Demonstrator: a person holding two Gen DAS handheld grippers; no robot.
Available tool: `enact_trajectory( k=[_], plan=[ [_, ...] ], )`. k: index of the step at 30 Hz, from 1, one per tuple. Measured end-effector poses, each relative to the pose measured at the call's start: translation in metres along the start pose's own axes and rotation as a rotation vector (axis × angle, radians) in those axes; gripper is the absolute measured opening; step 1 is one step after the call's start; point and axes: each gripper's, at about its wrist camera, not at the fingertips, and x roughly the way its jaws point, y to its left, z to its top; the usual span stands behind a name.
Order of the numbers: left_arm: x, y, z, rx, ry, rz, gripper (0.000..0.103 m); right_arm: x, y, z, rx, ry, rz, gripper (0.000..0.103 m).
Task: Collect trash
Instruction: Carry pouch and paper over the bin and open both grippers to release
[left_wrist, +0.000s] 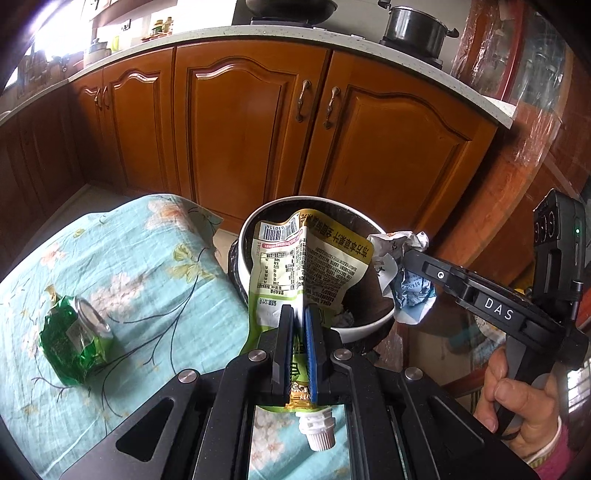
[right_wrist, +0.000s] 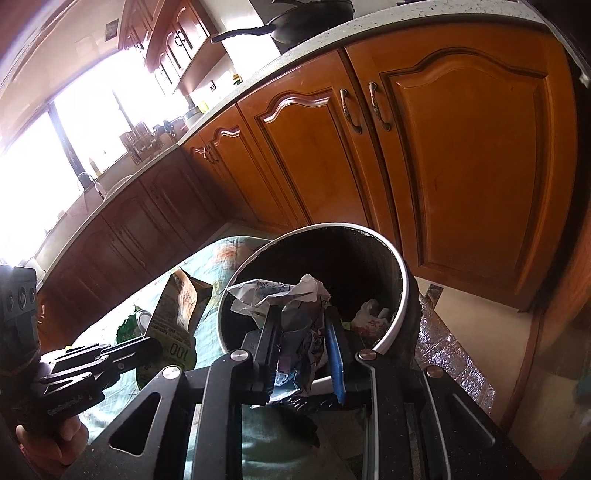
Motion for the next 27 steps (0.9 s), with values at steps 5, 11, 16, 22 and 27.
enact_trajectory(
  k=[5, 11, 16, 22, 27],
  plan=[
    [0.017, -0.002, 0.015, 0.008, 0.007, 0.005, 0.005, 0.01, -0.008, 0.012, 0.001, 0.006, -0.022, 0.023],
    [0.037, -0.004, 0.028, 0.015, 0.026, 0.009, 0.005, 0.021, -0.015, 0.022, -0.006, 0.02, -0.043, 0.024],
    [0.055, -0.01, 0.036, 0.042, 0.012, 0.006, 0.005, 0.029, -0.019, 0.026, -0.007, 0.036, -0.057, 0.024],
    [0.071, -0.021, 0.035, 0.058, 0.041, 0.022, 0.005, 0.039, -0.025, 0.03, -0.012, 0.056, -0.071, 0.024],
    [0.078, -0.027, 0.038, 0.071, 0.054, 0.029, 0.006, 0.047, -0.029, 0.032, -0.007, 0.074, -0.073, 0.026]
  ],
)
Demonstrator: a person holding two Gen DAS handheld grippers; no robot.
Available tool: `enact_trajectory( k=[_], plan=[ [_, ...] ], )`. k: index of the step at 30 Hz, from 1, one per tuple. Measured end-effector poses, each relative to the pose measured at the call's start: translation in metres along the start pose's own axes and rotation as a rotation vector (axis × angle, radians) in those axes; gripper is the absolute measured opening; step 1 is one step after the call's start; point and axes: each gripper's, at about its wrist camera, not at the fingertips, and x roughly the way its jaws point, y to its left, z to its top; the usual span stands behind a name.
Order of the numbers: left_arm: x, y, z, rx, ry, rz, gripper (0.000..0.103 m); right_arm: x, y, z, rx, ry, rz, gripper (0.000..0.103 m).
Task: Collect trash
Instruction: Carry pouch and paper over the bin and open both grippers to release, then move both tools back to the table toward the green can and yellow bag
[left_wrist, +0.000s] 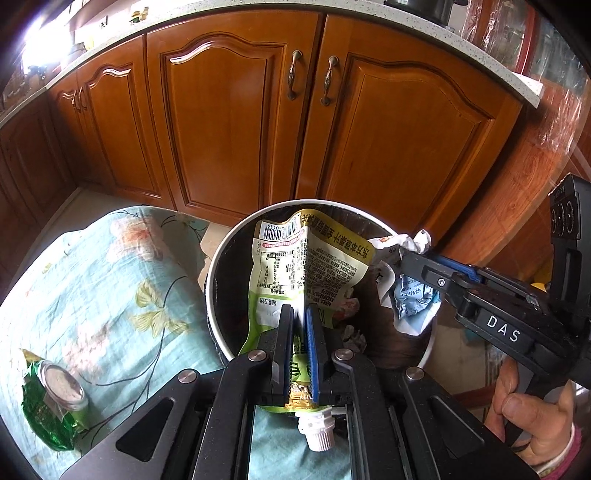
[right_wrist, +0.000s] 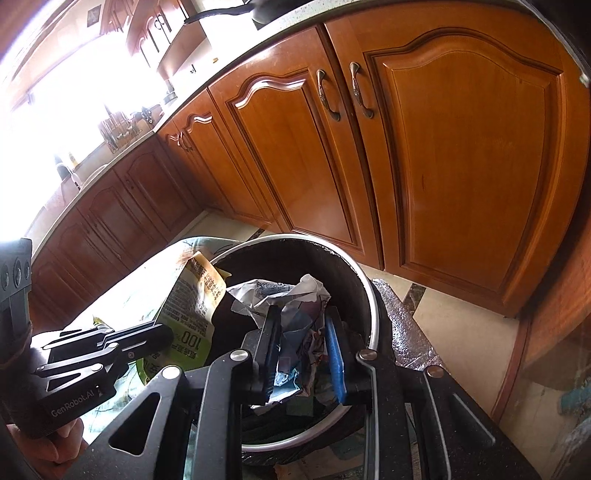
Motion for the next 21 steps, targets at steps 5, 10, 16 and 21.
enact_trajectory(
  k=[5, 10, 16, 21],
  plan=[
    [-0.009, -0.002, 0.002, -0.001, -0.022, -0.033, 0.01, 0.003, -0.006, 0.0, 0.029, 0.009, 0.015, 0.046],
    [-0.027, 0.005, -0.006, -0.043, -0.058, -0.052, 0.018, -0.004, -0.006, -0.001, 0.043, -0.01, 0.03, 0.057],
    [-0.055, 0.028, -0.037, -0.13, -0.098, -0.062, 0.021, -0.014, 0.002, -0.007, 0.044, -0.03, 0.053, 0.066],
    [-0.081, 0.053, -0.074, -0.21, -0.111, -0.052, 0.026, -0.026, 0.02, -0.022, 0.049, -0.052, 0.107, 0.084]
  ],
)
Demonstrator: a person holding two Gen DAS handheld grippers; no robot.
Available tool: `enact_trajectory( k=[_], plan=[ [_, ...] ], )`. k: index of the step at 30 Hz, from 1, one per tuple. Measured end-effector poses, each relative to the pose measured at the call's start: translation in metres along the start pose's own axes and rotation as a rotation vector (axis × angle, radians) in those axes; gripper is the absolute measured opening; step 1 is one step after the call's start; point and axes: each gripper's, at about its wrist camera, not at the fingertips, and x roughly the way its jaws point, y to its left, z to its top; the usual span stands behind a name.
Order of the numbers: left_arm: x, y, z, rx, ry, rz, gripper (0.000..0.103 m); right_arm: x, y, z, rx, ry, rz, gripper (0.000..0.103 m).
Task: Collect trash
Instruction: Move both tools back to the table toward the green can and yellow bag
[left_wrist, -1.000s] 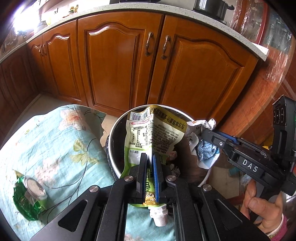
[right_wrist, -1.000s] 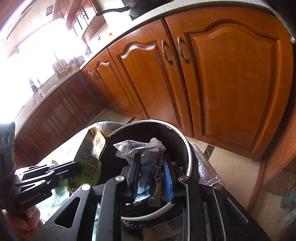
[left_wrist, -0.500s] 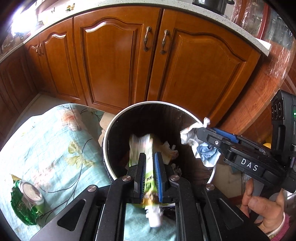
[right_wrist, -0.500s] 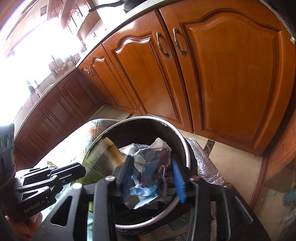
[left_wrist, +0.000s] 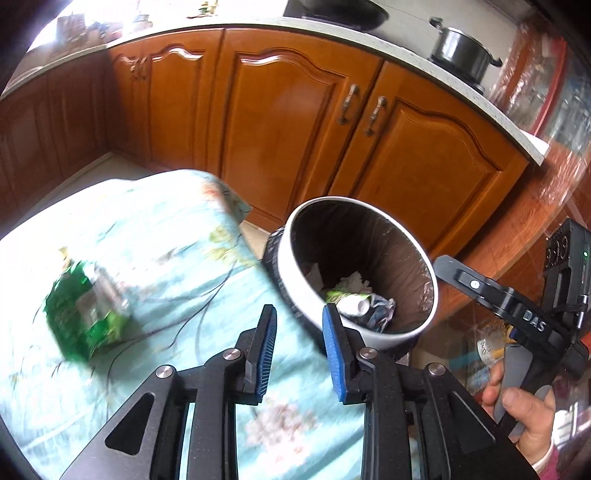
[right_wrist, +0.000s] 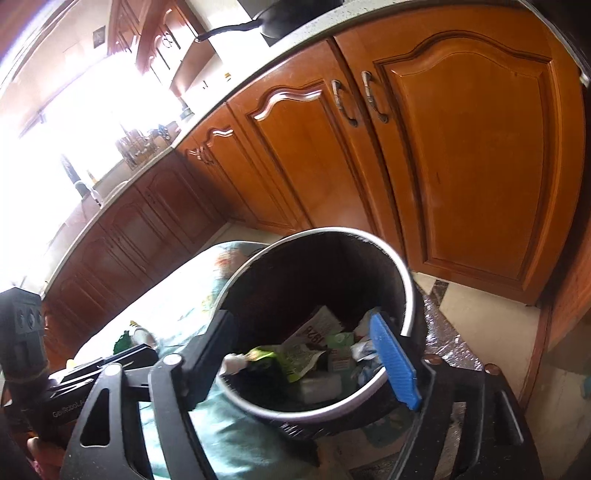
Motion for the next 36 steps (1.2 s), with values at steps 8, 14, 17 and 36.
enact_trajectory(
  k=[8, 14, 17, 36],
  plan=[
    [-0.052, 0.049, -0.041, -0.089, -0.025, 0.044, 0.03, -0.012, 0.049, -0.032, -0.065, 0.006, 0.065, 0.09],
    [-0.082, 0.094, -0.061, -0.181, -0.042, 0.095, 0.031, -0.002, 0.081, -0.05, -0.113, 0.047, 0.113, 0.092],
    [-0.094, 0.112, -0.067, -0.22, -0.044, 0.117, 0.033, 0.007, 0.096, -0.059, -0.128, 0.079, 0.132, 0.092],
    [-0.111, 0.173, -0.078, -0.33, -0.042, 0.209, 0.047, 0.074, 0.17, -0.079, -0.257, 0.208, 0.244, 0.092]
  ],
)
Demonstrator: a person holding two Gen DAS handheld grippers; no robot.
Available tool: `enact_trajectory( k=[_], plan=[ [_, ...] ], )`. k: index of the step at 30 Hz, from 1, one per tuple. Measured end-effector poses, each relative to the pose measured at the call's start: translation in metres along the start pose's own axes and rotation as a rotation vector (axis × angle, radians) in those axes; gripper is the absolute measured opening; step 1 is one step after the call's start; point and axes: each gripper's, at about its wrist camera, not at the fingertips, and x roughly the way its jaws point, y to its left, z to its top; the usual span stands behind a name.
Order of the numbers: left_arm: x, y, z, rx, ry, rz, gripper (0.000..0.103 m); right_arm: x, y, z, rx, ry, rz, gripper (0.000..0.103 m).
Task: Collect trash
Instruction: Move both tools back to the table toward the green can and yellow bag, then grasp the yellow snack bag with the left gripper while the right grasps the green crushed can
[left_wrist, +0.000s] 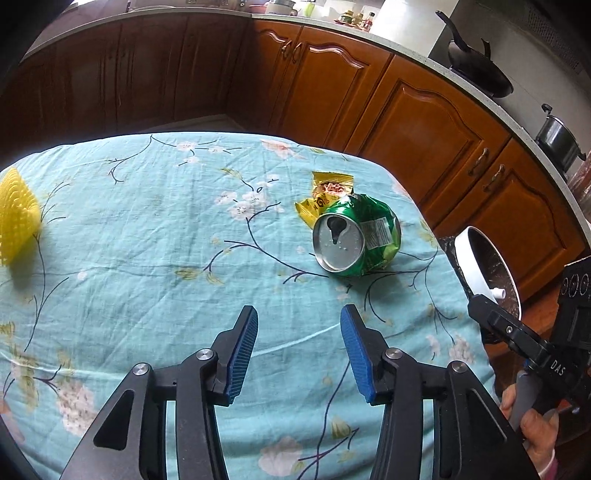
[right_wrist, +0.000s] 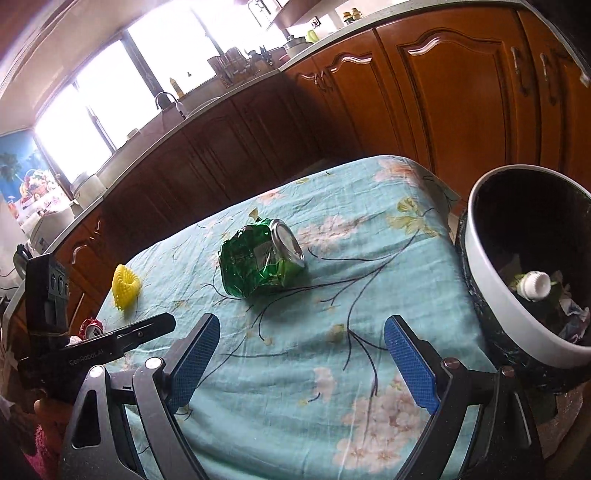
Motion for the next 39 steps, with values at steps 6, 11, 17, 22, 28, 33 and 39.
enact_trajectory(
  k=[6, 11, 17, 22, 28, 33, 39],
  plan=[
    [0.002, 0.014, 0.01, -0.023, -0.007, 0.019, 0.049, 0.024, 0.004, 0.021, -0.028, -0.002, 0.026, 0.091],
    [0.007, 0.022, 0.019, -0.038, -0.008, 0.027, 0.049, 0.053, 0.014, 0.039, -0.053, 0.027, 0.044, 0.082],
    [0.016, 0.018, 0.033, -0.017, -0.013, 0.031, 0.049, 0.091, 0.015, 0.048, -0.071, 0.093, 0.005, 0.021],
    [0.028, 0.005, 0.046, 0.015, -0.012, 0.017, 0.05, 0.075, 0.001, 0.043, -0.022, 0.07, 0.008, 0.011],
    [0.056, -0.019, 0.065, 0.073, -0.006, 0.001, 0.054, 0.029, -0.021, 0.035, 0.031, 0.017, 0.004, 0.01],
    [0.086, -0.041, 0.084, 0.124, -0.004, 0.007, 0.062, -0.004, -0.033, 0.023, 0.023, 0.002, -0.05, 0.01],
    [0.129, -0.069, 0.098, 0.177, 0.011, 0.06, 0.064, -0.008, -0.038, 0.012, -0.002, 0.036, -0.092, 0.009]
  ],
)
